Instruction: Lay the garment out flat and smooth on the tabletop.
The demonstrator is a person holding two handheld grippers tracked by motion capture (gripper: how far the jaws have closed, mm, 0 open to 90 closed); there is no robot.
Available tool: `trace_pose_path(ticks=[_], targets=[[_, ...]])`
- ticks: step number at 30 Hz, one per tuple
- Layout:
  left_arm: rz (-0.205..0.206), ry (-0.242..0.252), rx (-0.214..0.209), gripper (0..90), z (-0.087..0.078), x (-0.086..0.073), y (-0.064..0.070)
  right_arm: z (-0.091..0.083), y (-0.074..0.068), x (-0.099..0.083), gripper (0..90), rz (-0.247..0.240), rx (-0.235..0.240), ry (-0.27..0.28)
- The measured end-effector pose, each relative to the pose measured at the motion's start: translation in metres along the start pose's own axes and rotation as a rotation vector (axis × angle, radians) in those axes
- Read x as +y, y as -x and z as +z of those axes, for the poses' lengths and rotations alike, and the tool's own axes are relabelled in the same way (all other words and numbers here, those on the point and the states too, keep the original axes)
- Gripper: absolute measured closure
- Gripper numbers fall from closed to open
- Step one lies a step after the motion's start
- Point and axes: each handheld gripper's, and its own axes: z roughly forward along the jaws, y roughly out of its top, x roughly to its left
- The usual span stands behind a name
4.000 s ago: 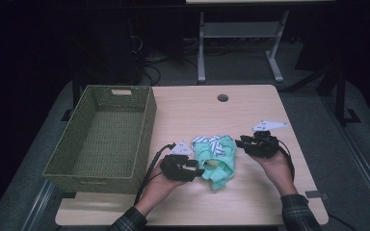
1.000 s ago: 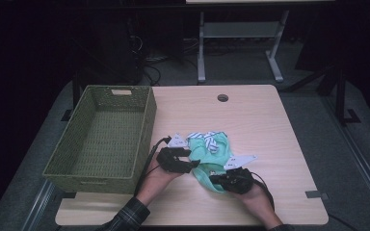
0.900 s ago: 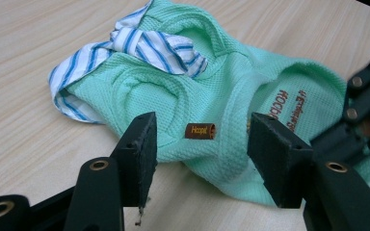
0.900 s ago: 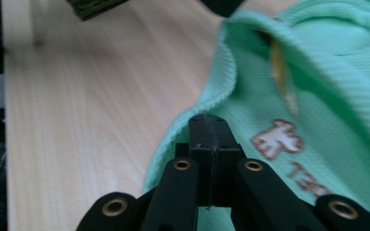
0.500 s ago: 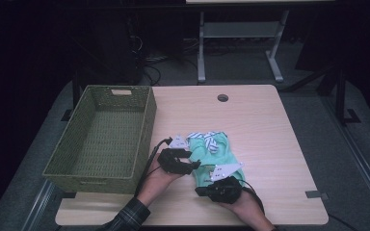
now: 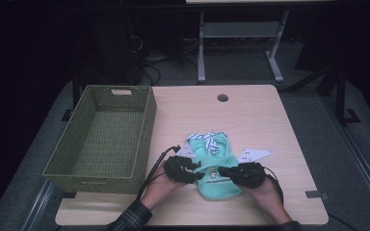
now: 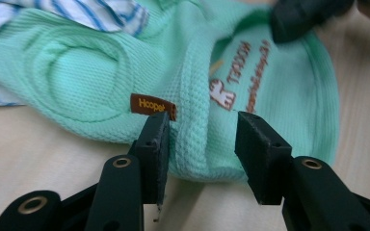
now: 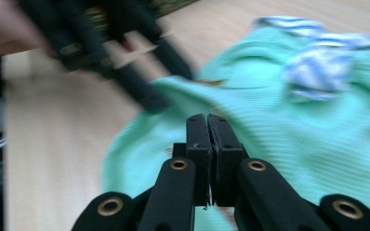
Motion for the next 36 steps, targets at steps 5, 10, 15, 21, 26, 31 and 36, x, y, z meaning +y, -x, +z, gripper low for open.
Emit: trace_pose_path(ticks=[5, 10, 15, 21, 26, 31, 36], targets=[[0.036, -0.056, -0.050, 51.7, 0.013, -0.004, 0.009, -0.006, 0.024, -0.001, 87.6, 0.027, -0.067, -0.005], [0.027, -0.054, -0.072, 47.4, 0.013, -0.003, 0.009, -0.002, 0.044, -0.003, 86.9, 0.043, -0.118, -0.036], [0.029, -0.053, -0.065, 45.2, 0.012, -0.003, 0.007, 0.006, 0.057, -0.007, 84.1, 0.031, -0.132, -0.076], [0.028, -0.052, -0.064, 44.8, 0.013, -0.003, 0.007, 0.005, 0.057, -0.007, 77.0, 0.045, -0.135, -0.056], [0.029, -0.051, -0.063, 44.2, 0.013, -0.003, 0.007, 0.009, 0.053, 0.000, 69.0, 0.057, -0.102, -0.054], [0.031, -0.050, -0.055, 42.9, 0.013, -0.003, 0.007, 0.023, 0.052, -0.004, 76.9, 0.038, -0.132, -0.123], [0.023, -0.038, -0.032, 40.1, 0.012, -0.003, 0.007, 0.018, 0.051, -0.004, 84.3, 0.031, -0.136, -0.097]])
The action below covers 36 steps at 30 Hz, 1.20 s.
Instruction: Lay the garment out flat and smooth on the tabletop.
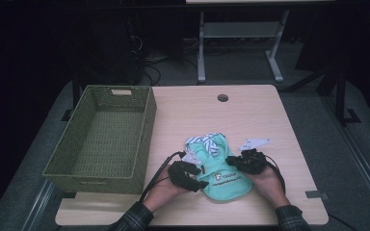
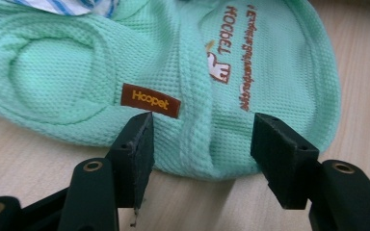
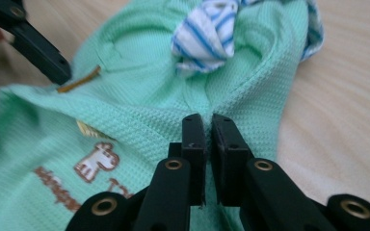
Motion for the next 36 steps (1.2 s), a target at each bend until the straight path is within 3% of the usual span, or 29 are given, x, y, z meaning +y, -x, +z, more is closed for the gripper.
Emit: trace_pose_path(ticks=[4, 9, 12, 18, 21, 23, 30, 33, 36], targets=[[-0.002, 0.012, 0.011, 39.3, -0.002, 0.001, -0.001, -0.016, 0.002, 0.005, 83.2, 0.022, 0.004, 0.063], [0.005, 0.017, 0.016, 39.2, 0.000, 0.004, 0.000, -0.029, 0.016, 0.000, 82.0, 0.045, -0.022, 0.090], [0.020, 0.016, 0.019, 39.5, 0.003, 0.009, 0.001, -0.031, 0.022, -0.005, 81.6, 0.069, -0.048, 0.077], [0.011, 0.058, 0.026, 46.3, 0.006, 0.017, -0.002, -0.036, 0.035, -0.016, 82.4, 0.092, -0.109, 0.040], [0.001, 0.073, 0.027, 52.4, 0.007, 0.022, -0.002, -0.034, 0.039, -0.021, 86.0, 0.098, -0.104, 0.019], [0.022, 0.089, 0.046, 57.0, 0.005, 0.025, -0.002, -0.031, 0.038, -0.023, 89.1, 0.089, -0.099, -0.001], [-0.035, 0.179, 0.047, 59.7, -0.009, 0.031, -0.013, -0.032, 0.035, -0.027, 89.8, 0.078, -0.095, -0.028], [-0.058, 0.169, 0.056, 64.8, -0.009, 0.034, -0.021, -0.033, 0.035, -0.029, 89.8, 0.068, -0.095, -0.027], [-0.040, 0.101, 0.065, 71.2, 0.007, 0.033, -0.020, -0.033, 0.035, -0.029, 89.8, 0.069, -0.095, -0.027]])
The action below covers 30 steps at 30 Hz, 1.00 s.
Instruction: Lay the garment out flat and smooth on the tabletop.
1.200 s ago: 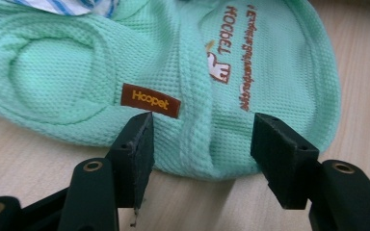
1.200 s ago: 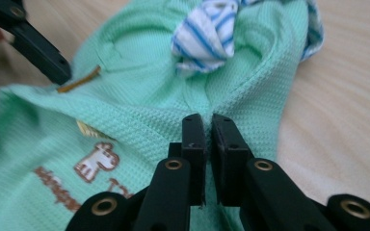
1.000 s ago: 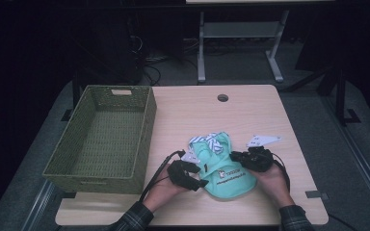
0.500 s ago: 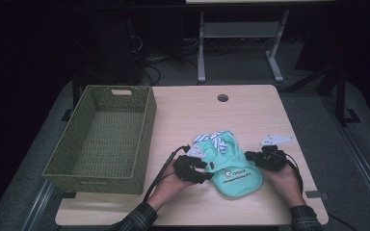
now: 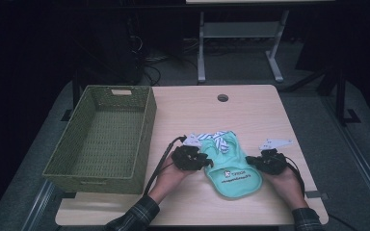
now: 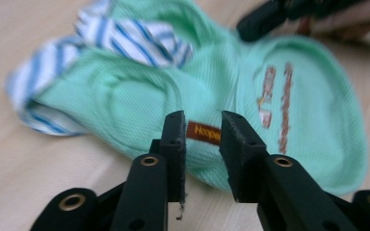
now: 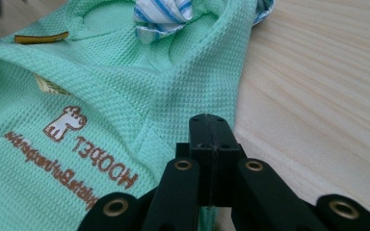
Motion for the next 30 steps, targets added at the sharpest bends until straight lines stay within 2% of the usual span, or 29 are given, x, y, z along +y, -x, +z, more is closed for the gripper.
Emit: trace_pose_path(ticks=[2, 3, 5, 6, 7, 10, 14, 23, 27, 30], targets=[[0.021, -0.035, 0.007, 73.6, 0.009, -0.002, 0.002, 0.000, 0.000, 0.000, 89.8, 0.000, 0.000, -0.002], [0.017, -0.039, 0.011, 73.7, 0.013, -0.003, 0.004, 0.000, 0.000, 0.000, 89.8, 0.000, 0.001, -0.002], [0.049, -0.078, 0.033, 74.0, 0.018, -0.004, 0.004, -0.001, -0.001, -0.001, 89.8, -0.003, 0.003, -0.005], [0.052, -0.088, 0.043, 74.0, 0.019, -0.005, 0.005, -0.002, -0.001, -0.002, 89.8, -0.005, 0.004, -0.005], [0.052, -0.080, 0.047, 74.7, 0.019, -0.006, 0.005, -0.003, -0.001, -0.002, 89.8, -0.003, 0.006, -0.008], [0.081, -0.101, 0.073, 76.4, 0.017, -0.006, 0.004, -0.005, -0.004, -0.004, 89.8, -0.008, 0.016, -0.013], [0.091, -0.110, 0.084, 77.2, 0.013, -0.009, 0.003, -0.008, -0.012, -0.008, 89.8, -0.030, 0.040, -0.015], [0.089, -0.138, 0.066, 77.2, -0.005, -0.021, 0.000, -0.012, -0.041, -0.016, 89.8, -0.075, 0.105, -0.027], [0.092, -0.146, 0.047, 77.1, -0.012, -0.027, 0.001, -0.013, -0.052, -0.018, 89.8, -0.092, 0.119, -0.035], [0.087, -0.144, 0.041, 76.7, -0.014, -0.029, 0.001, -0.013, -0.056, -0.018, 89.7, -0.101, 0.122, -0.035]])
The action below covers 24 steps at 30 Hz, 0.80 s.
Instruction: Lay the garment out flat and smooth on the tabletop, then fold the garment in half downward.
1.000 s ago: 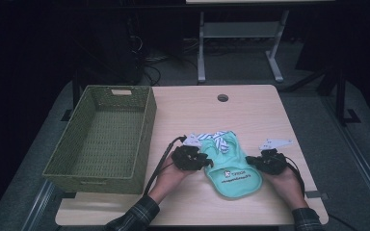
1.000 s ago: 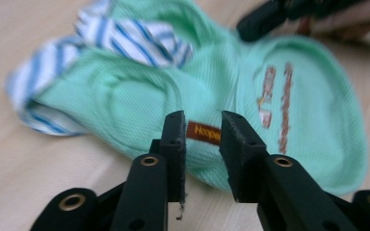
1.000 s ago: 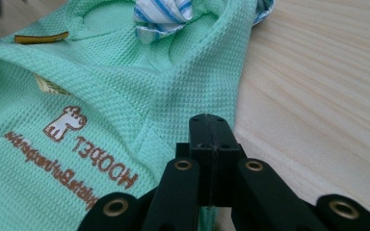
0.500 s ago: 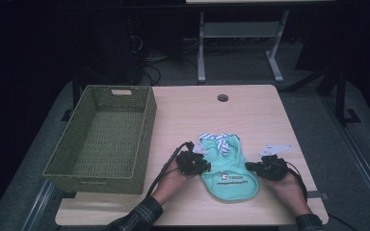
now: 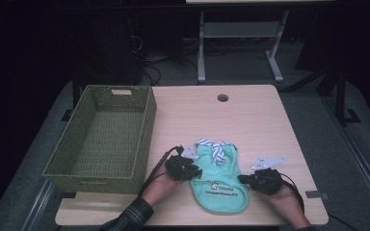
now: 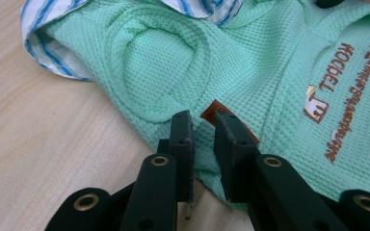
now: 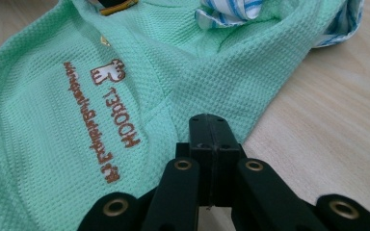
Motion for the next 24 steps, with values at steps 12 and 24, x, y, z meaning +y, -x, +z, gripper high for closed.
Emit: trace_pose_path(ticks=[12, 24], targets=[[-0.053, 0.043, 0.005, 61.5, -0.009, 0.003, -0.009, 0.002, 0.008, 0.007, 82.6, 0.017, -0.010, 0.026], [-0.064, 0.065, 0.027, 47.1, -0.015, 0.016, -0.023, -0.006, 0.026, 0.018, 67.5, 0.051, -0.029, 0.093]])
